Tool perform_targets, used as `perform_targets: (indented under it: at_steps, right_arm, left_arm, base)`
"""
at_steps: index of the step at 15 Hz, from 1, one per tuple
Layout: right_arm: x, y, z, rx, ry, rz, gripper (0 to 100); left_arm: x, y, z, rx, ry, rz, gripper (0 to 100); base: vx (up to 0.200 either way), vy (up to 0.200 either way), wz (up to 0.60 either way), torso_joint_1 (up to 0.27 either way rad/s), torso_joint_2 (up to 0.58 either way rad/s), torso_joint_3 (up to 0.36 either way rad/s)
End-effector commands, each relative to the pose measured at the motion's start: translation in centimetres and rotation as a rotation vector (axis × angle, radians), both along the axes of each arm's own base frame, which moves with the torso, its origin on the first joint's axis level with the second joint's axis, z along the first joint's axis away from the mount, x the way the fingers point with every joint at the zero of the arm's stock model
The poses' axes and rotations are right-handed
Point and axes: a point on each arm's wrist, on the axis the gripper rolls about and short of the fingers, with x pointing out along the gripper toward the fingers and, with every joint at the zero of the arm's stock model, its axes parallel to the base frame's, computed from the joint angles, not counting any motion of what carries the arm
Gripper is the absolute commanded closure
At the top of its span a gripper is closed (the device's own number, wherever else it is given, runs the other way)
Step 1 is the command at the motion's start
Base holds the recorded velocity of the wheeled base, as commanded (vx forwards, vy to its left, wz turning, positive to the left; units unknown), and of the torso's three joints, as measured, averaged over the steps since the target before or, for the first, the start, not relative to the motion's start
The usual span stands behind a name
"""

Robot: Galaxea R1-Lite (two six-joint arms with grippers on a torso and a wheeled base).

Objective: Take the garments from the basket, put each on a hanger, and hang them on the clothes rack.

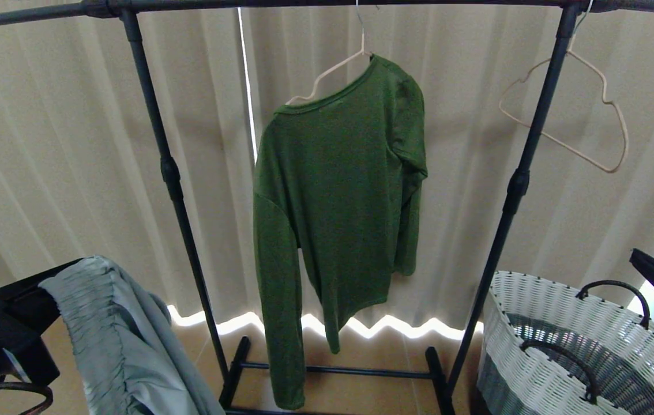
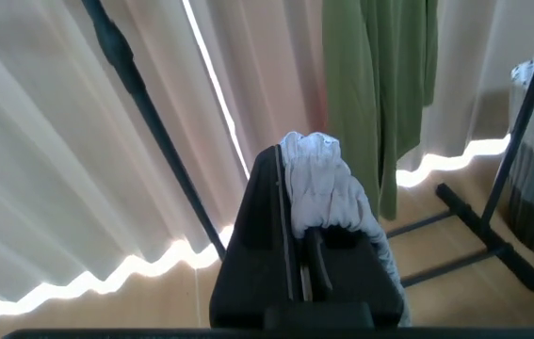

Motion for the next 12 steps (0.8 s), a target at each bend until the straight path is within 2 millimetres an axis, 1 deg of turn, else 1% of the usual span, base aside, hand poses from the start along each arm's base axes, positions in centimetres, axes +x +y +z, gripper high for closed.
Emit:
perform_targets:
  at_steps: [1, 2, 6, 12]
  right_arm:
    - [0.06, 0.00, 0.02, 0.000, 0.001, 0.000, 0]
    - [0.02, 0.02, -0.01, 0.000, 0.001, 0.002, 0]
    - [0.08, 0.00, -0.10, 0.000, 0.007, 0.000, 0]
    - [0.07, -0.01, -0.23, -0.003, 0.016, -0.003, 0]
  left_arm:
    - [0.06, -0.02, -0.13, 0.004, 0.007, 0.002, 100]
    - [0.09, -0.03, -0.15, 0.004, 0.009, 0.000, 100]
    - [0.07, -0.02, -0.28, 0.010, 0.012, 0.001, 100]
    - [0.06, -0.02, -0.33, 0.009, 0.013, 0.001, 100]
  base:
    - [0.000, 0.000, 0.00, 0.066, -0.11, -0.305]
    - [0.000, 0.000, 0.00, 0.115, -0.33, -0.315]
    - [0.000, 0.000, 0.00, 0.119, -0.53, -0.319]
    - [0.000, 0.000, 0.00, 0.168, -0.47, -0.304]
